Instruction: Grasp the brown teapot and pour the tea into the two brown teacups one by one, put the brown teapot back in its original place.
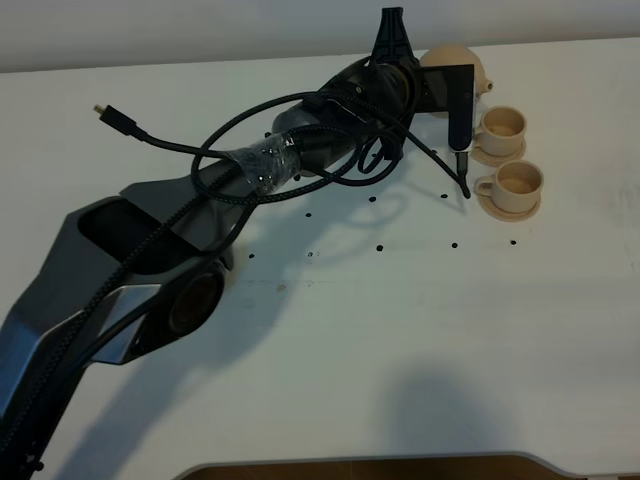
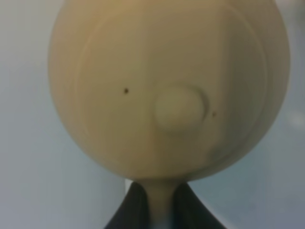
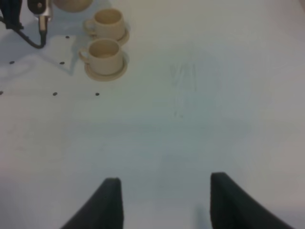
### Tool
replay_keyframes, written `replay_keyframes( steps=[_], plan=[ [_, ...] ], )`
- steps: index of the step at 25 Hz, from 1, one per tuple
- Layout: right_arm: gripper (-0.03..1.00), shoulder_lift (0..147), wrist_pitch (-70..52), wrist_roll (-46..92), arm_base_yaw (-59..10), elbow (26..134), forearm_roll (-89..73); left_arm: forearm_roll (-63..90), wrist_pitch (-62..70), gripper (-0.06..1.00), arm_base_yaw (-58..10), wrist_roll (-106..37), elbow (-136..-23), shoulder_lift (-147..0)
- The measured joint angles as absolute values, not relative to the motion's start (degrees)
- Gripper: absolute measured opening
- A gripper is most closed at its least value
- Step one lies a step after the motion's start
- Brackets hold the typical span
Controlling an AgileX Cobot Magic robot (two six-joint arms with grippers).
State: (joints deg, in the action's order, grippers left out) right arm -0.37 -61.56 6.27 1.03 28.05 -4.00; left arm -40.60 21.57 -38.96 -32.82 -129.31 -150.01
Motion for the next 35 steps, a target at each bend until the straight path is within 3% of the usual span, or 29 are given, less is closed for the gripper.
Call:
replay_keyframes(
  steps=[35],
  plan=[
    [0.41, -0.4, -61.6, 6.3, 1.0, 28.1, -4.1, -64.5, 19.3, 0.13, -40.9, -24.8, -130.8, -153.3]
  ],
)
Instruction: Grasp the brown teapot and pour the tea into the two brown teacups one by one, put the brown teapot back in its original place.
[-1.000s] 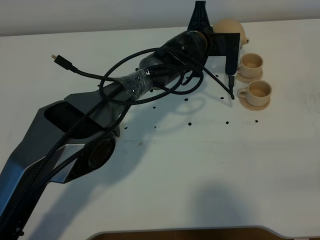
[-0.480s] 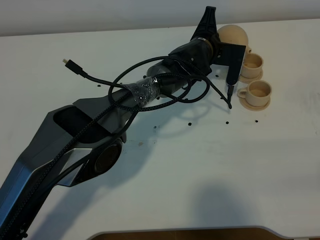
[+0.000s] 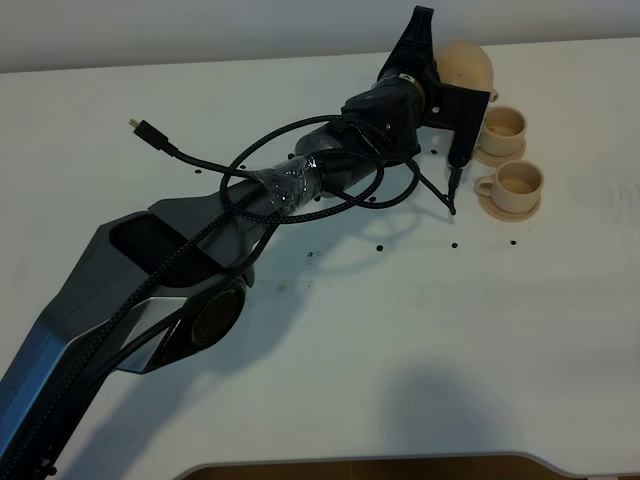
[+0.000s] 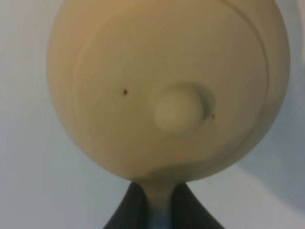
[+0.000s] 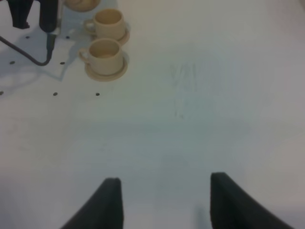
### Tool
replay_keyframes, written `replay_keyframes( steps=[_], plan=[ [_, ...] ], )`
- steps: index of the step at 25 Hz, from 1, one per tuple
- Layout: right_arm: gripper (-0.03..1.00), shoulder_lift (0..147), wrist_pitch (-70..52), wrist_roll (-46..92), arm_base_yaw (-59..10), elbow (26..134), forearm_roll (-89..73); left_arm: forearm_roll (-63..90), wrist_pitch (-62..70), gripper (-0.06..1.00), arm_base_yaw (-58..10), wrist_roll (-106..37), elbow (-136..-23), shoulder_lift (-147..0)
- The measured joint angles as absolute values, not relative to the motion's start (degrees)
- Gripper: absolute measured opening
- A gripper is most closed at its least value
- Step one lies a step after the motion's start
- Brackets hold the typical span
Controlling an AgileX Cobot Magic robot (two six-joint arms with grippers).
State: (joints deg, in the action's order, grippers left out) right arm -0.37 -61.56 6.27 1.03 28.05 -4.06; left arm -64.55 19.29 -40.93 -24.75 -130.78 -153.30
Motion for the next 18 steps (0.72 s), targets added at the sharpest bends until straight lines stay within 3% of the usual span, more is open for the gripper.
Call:
replay_keyframes(
  steps=[18],
  plan=[
    [0.41, -0.4, -61.6, 6.3, 1.0, 28.1, -4.1, -67.0, 16.2, 0.13, -41.0, -24.6, -131.9, -154.4]
  ],
)
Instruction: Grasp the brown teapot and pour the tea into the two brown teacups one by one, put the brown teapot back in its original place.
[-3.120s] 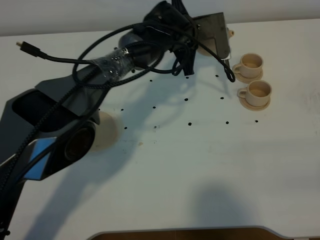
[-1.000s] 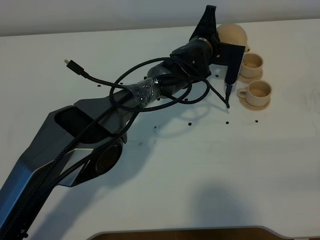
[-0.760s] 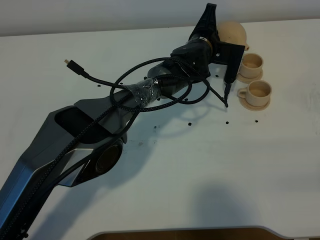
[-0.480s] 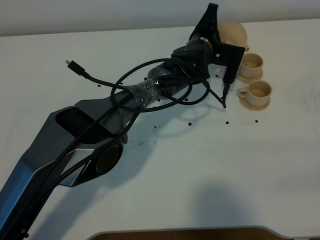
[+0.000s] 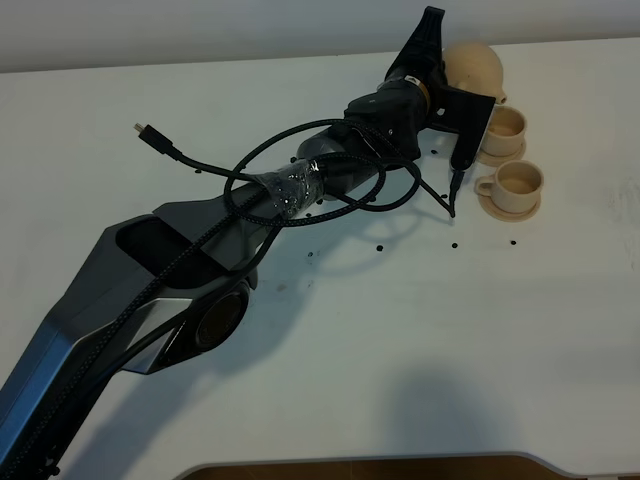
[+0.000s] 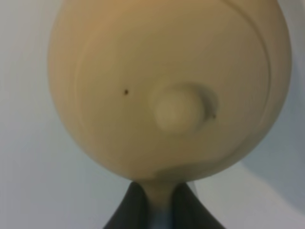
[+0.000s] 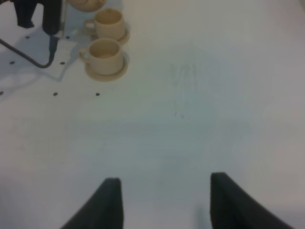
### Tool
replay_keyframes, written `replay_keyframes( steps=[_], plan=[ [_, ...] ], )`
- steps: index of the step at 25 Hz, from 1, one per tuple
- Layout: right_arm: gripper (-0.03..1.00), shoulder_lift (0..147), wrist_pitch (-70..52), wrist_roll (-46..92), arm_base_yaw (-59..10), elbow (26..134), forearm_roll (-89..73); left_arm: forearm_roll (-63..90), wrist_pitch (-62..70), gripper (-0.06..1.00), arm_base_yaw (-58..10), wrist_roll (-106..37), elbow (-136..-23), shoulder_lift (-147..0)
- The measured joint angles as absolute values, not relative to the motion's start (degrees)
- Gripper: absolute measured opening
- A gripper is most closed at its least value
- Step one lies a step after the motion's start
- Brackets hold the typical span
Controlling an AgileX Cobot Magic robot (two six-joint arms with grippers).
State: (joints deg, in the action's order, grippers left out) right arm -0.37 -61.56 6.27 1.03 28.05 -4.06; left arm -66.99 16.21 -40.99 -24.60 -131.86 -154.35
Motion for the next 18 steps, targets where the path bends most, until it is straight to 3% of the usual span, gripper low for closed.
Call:
replay_keyframes(
  steps=[18],
  plan=[
    [0.41, -0.4, -61.6, 6.3, 1.0, 28.1, -4.1, -76.5, 14.7, 0.13, -41.3, -24.6, -132.0, -154.4]
  ],
)
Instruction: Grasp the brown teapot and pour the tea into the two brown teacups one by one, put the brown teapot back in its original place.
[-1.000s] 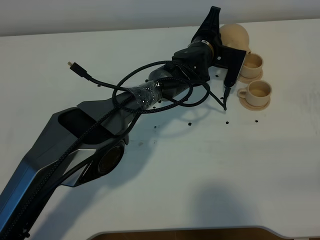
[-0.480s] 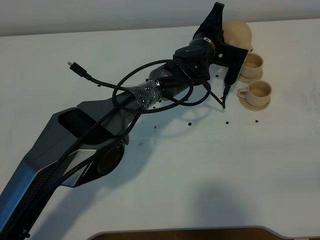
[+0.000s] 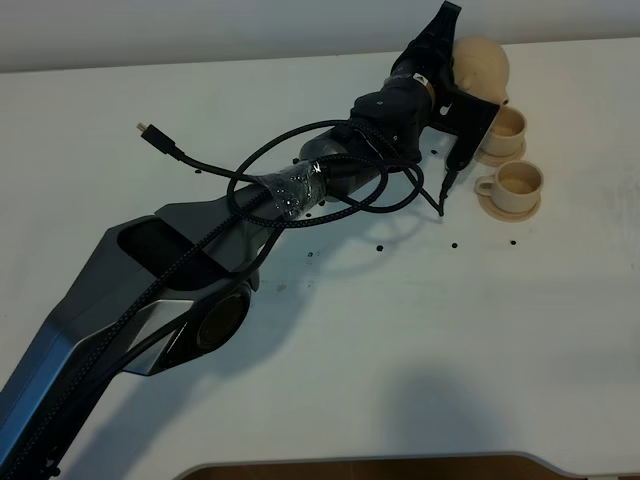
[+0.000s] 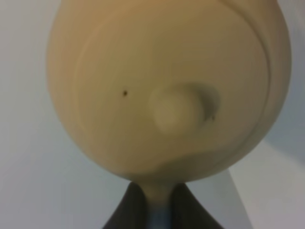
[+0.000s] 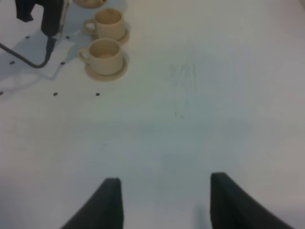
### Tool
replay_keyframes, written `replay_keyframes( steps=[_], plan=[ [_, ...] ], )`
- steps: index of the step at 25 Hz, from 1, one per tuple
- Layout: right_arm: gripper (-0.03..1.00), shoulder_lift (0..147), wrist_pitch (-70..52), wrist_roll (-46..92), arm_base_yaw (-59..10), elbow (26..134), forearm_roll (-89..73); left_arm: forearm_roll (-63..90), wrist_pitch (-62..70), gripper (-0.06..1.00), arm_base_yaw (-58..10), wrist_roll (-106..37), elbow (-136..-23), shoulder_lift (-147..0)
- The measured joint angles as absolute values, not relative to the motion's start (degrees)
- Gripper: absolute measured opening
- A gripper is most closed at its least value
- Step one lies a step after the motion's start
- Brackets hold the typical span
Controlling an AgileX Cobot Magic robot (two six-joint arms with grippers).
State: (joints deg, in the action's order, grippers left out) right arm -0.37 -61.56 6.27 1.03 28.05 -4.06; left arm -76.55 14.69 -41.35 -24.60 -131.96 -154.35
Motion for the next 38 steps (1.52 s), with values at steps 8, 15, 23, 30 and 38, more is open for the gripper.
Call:
replay_keyframes(
  steps=[8, 15, 23, 30, 38],
  plan=[
    [0.41, -0.4, -61.6, 6.3, 1.0, 28.1, -4.1, -78.1, 14.5, 0.13, -41.3, -24.6, -132.0, -154.4],
    [0.41, -0.4, -61.6, 6.3, 1.0, 28.1, -4.1, -80.5, 14.5, 0.13, -41.3, -24.6, -132.0, -154.4],
    [0.41, -0.4, -61.6, 6.2, 1.0, 28.1, -4.1, -82.9, 14.4, 0.13, -41.3, -24.6, -132.0, -154.4],
    [0.41, -0.4, -61.6, 6.2, 1.0, 28.1, -4.1, -84.3, 14.2, 0.13, -41.3, -24.8, -132.0, -154.4],
    [0.41, -0.4, -61.6, 6.3, 1.0, 28.1, -4.1, -87.0, 14.0, 0.13, -41.3, -24.8, -132.0, -154.4]
  ],
)
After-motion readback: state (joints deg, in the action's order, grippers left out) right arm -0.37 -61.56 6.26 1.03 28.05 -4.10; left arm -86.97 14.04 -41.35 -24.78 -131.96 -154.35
